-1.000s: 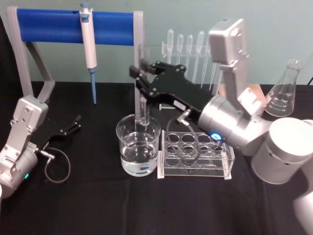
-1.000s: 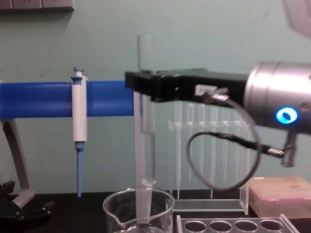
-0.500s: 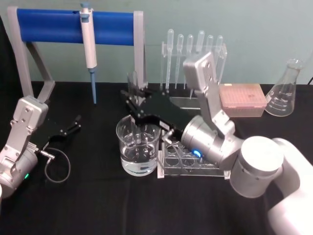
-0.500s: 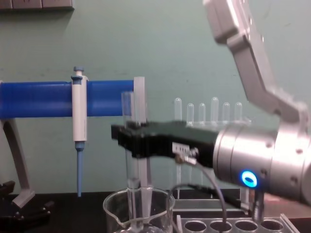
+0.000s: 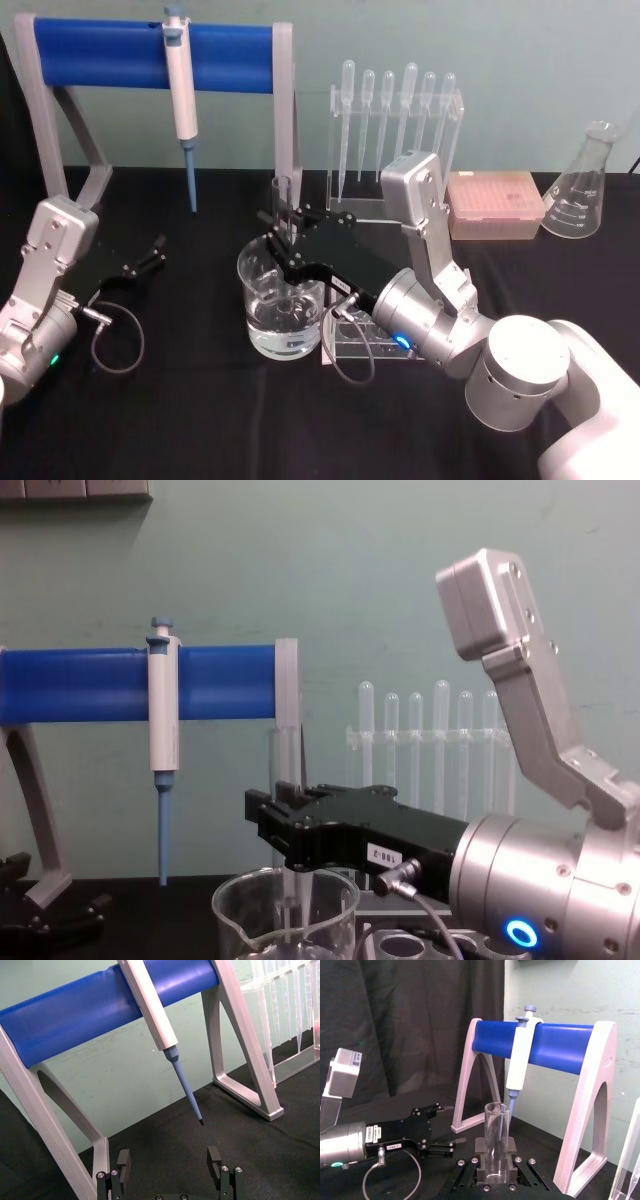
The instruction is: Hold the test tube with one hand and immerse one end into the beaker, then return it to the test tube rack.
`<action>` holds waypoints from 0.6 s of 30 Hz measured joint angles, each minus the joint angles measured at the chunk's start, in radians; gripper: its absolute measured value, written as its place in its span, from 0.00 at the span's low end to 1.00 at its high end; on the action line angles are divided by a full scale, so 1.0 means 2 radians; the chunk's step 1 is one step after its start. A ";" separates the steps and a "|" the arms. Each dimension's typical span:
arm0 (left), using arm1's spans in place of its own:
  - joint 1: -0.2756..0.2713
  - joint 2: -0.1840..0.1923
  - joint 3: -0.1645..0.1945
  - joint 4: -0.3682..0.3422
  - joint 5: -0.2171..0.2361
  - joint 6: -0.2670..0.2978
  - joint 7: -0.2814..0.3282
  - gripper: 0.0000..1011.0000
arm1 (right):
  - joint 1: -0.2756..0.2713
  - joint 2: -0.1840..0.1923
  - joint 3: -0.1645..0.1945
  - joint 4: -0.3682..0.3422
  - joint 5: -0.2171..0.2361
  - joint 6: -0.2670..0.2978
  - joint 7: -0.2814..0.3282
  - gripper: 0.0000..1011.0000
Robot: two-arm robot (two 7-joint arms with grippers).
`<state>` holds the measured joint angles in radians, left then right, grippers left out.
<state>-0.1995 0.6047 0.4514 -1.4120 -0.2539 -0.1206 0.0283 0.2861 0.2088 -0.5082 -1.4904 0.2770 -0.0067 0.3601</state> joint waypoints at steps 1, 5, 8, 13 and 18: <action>0.000 0.000 0.000 0.000 0.000 0.000 0.000 0.99 | 0.000 -0.001 0.000 0.002 0.000 -0.002 0.001 0.22; 0.000 0.000 0.000 0.000 0.000 0.000 0.000 0.99 | -0.001 -0.004 0.001 0.009 -0.005 -0.007 0.002 0.22; 0.000 0.000 0.000 0.000 0.000 0.000 0.000 0.99 | -0.001 -0.006 0.002 0.014 -0.009 -0.009 0.002 0.22; 0.000 0.000 0.000 0.000 0.000 0.000 0.000 0.99 | -0.004 -0.009 0.005 0.019 -0.011 -0.013 0.004 0.22; 0.000 0.000 0.000 0.000 0.000 0.000 0.000 0.99 | -0.005 -0.010 0.006 0.021 -0.012 -0.013 0.004 0.22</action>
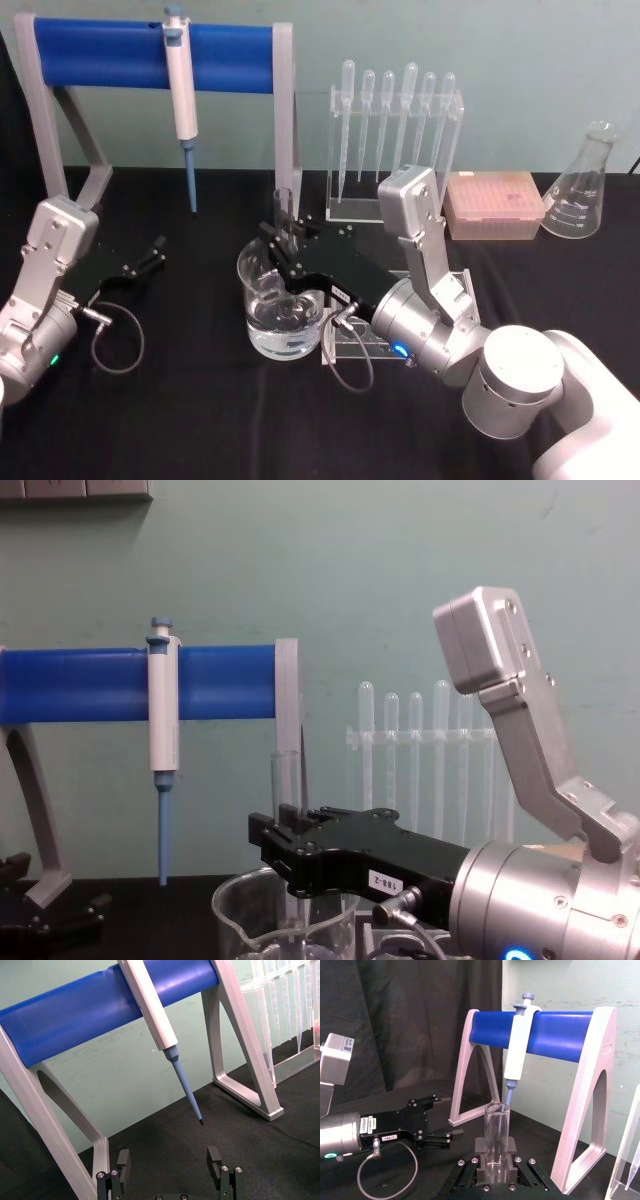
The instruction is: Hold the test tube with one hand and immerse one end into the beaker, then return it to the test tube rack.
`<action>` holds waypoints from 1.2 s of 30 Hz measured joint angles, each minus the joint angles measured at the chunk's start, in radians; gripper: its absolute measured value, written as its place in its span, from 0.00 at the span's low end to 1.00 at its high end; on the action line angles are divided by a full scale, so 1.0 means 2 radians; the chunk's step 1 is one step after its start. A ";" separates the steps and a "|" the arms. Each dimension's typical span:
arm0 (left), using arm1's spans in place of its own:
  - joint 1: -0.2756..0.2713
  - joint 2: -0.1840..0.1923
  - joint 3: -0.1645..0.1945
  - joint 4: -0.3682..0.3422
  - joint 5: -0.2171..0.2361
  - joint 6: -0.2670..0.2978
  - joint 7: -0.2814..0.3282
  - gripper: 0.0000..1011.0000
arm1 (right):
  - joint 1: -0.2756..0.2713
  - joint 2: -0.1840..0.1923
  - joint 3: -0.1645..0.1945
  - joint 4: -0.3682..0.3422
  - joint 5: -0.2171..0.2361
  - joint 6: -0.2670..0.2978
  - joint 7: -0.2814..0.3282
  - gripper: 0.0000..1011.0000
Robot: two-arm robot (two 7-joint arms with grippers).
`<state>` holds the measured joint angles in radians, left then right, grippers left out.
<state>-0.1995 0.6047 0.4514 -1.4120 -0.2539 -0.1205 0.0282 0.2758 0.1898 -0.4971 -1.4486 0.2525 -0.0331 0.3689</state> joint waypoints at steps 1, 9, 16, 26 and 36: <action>0.000 0.000 0.000 0.000 0.000 0.000 0.000 0.99 | 0.000 0.000 0.000 0.000 0.000 0.000 0.000 0.22; 0.000 0.000 0.000 0.000 0.000 0.000 0.000 0.99 | 0.000 0.000 0.000 -0.001 0.000 0.000 0.000 0.22; 0.000 0.000 0.000 0.000 0.000 0.000 0.000 0.99 | 0.000 0.001 0.000 -0.001 0.001 0.000 0.000 0.22; 0.000 0.000 0.000 0.000 0.000 0.000 0.000 0.99 | 0.001 0.001 0.000 -0.002 0.001 0.000 0.000 0.22; 0.000 0.000 0.000 0.000 0.000 0.000 0.000 0.99 | 0.001 0.001 0.000 -0.002 0.001 0.000 0.000 0.22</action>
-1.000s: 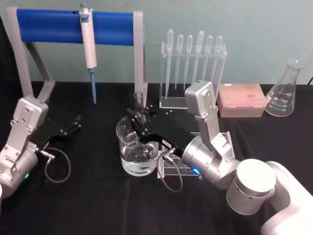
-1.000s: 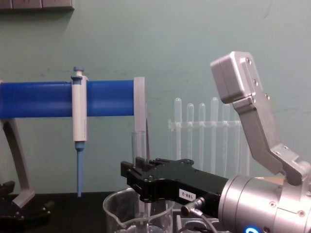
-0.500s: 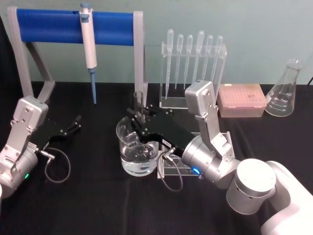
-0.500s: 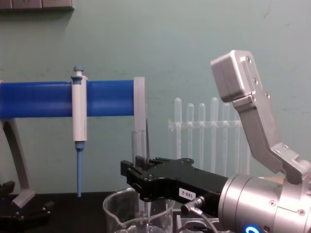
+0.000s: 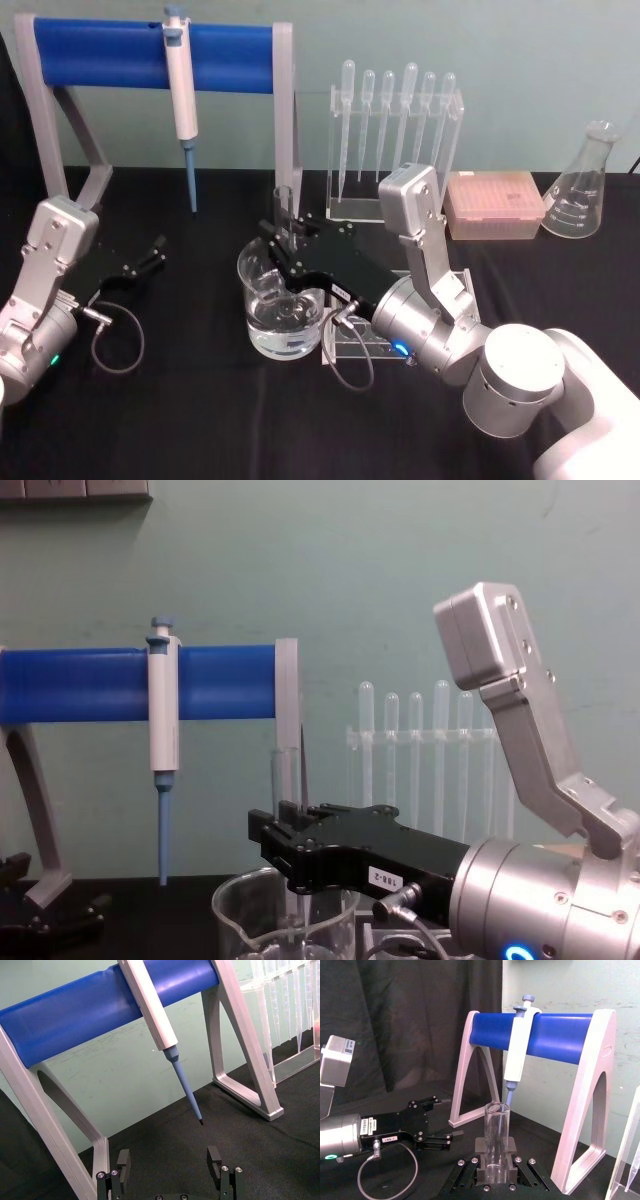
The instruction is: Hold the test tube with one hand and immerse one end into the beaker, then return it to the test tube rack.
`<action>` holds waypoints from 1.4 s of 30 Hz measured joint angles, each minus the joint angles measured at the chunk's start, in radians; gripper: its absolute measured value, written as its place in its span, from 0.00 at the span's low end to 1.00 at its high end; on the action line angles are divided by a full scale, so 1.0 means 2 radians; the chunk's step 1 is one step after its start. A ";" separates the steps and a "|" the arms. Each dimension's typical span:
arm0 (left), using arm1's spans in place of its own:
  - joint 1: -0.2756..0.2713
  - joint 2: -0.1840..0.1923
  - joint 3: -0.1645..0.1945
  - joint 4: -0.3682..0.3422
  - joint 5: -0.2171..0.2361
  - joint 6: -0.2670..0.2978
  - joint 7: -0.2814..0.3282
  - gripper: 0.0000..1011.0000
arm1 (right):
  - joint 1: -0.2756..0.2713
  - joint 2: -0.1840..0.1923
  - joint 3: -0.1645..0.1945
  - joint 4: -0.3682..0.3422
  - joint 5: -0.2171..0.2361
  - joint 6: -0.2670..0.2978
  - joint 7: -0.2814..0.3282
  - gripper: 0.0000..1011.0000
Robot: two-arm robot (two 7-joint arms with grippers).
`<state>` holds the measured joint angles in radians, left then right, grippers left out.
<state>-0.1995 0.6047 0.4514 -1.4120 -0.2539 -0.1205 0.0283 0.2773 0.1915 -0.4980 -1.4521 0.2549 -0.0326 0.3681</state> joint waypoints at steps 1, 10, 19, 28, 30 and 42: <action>0.000 0.000 0.000 0.000 0.000 0.000 0.000 0.99 | 0.000 0.000 0.000 0.000 0.000 0.000 0.000 0.22; 0.000 0.000 0.000 0.000 0.000 0.000 0.000 0.99 | 0.000 0.000 0.000 0.000 0.000 0.000 0.000 0.22; 0.000 0.000 0.000 0.000 0.000 0.000 0.000 0.99 | 0.000 0.000 0.000 0.000 0.000 0.000 0.000 0.22; 0.000 0.000 0.000 0.000 0.000 0.000 0.000 0.99 | 0.000 0.000 0.000 0.000 0.000 0.000 0.000 0.22; 0.000 0.000 0.000 0.000 0.000 0.000 0.000 0.99 | 0.000 0.000 0.000 0.000 0.000 0.000 0.000 0.22; 0.000 0.000 0.000 0.000 0.000 0.000 0.000 0.99 | 0.000 0.000 0.000 0.000 0.000 0.000 0.000 0.22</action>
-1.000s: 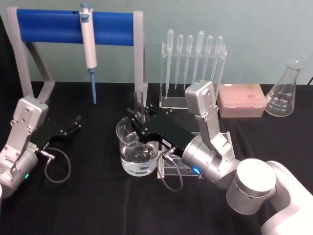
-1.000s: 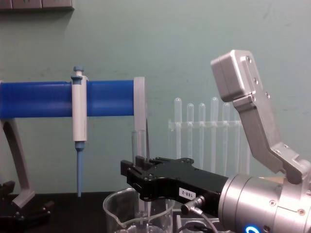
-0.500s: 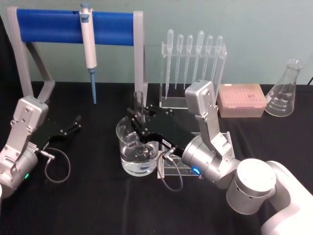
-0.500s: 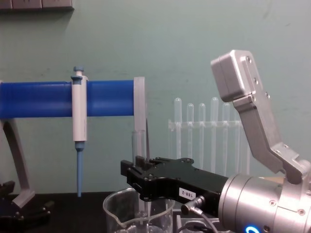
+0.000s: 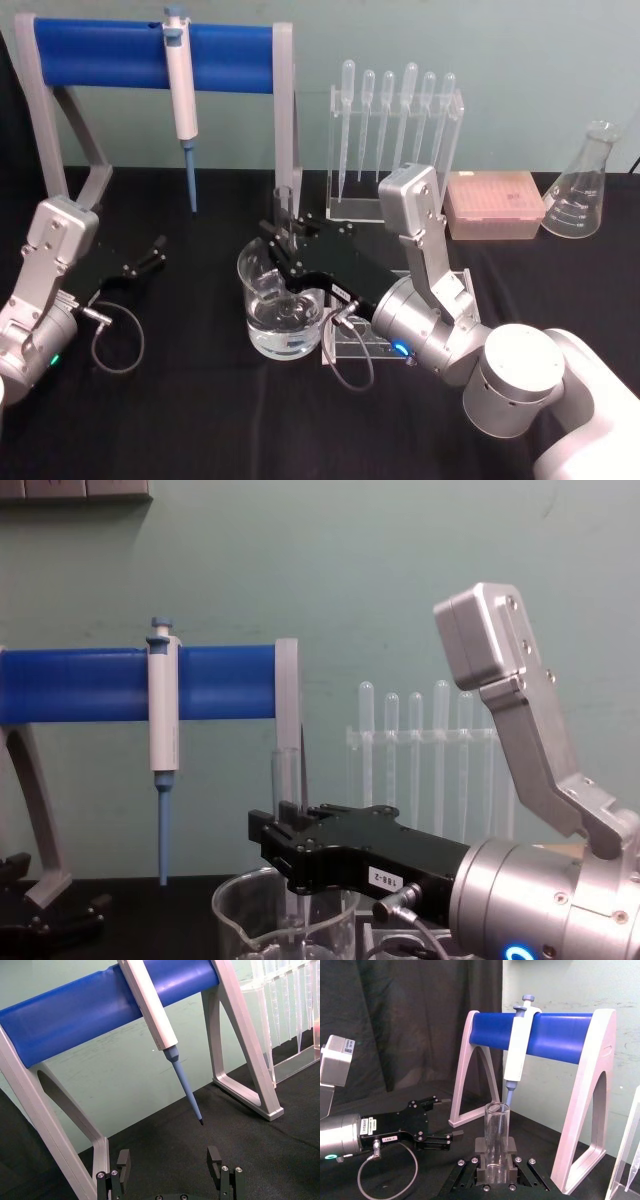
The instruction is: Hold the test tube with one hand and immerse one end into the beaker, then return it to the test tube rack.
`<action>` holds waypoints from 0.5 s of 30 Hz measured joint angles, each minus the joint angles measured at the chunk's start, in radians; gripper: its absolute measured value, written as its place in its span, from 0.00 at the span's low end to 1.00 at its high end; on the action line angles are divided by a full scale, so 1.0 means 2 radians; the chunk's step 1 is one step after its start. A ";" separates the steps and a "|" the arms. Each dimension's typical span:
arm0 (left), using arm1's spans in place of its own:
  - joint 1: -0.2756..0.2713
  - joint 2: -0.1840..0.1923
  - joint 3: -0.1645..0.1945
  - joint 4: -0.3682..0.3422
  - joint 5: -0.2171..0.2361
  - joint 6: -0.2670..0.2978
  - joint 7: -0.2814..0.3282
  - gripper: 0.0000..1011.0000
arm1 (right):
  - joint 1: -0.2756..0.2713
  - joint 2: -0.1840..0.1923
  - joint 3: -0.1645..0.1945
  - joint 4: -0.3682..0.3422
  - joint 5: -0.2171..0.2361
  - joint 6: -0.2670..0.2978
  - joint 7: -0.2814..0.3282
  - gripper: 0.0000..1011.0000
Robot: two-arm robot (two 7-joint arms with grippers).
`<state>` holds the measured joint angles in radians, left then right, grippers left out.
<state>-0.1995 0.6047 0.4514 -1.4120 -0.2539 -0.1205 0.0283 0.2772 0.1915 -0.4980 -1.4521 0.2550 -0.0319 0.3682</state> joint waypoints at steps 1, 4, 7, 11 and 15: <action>0.000 0.000 0.000 0.000 0.000 0.000 0.000 0.99 | 0.000 0.000 0.000 0.000 0.000 0.000 0.000 0.22; 0.000 0.000 0.000 0.000 0.000 0.000 0.000 0.99 | 0.000 0.000 0.000 0.000 0.000 0.000 0.000 0.22; 0.000 0.000 0.000 0.000 0.000 0.000 0.000 0.99 | 0.000 0.000 0.000 0.000 0.000 0.000 0.000 0.22; 0.000 0.000 0.000 0.000 0.000 0.000 0.000 0.99 | 0.000 0.000 0.000 0.000 0.000 0.000 0.000 0.22; 0.000 0.000 0.000 0.000 0.000 0.000 0.000 0.99 | 0.000 0.000 0.000 0.000 0.000 0.000 0.000 0.22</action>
<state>-0.1996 0.6047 0.4514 -1.4120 -0.2539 -0.1205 0.0283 0.2772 0.1915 -0.4980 -1.4520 0.2550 -0.0319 0.3681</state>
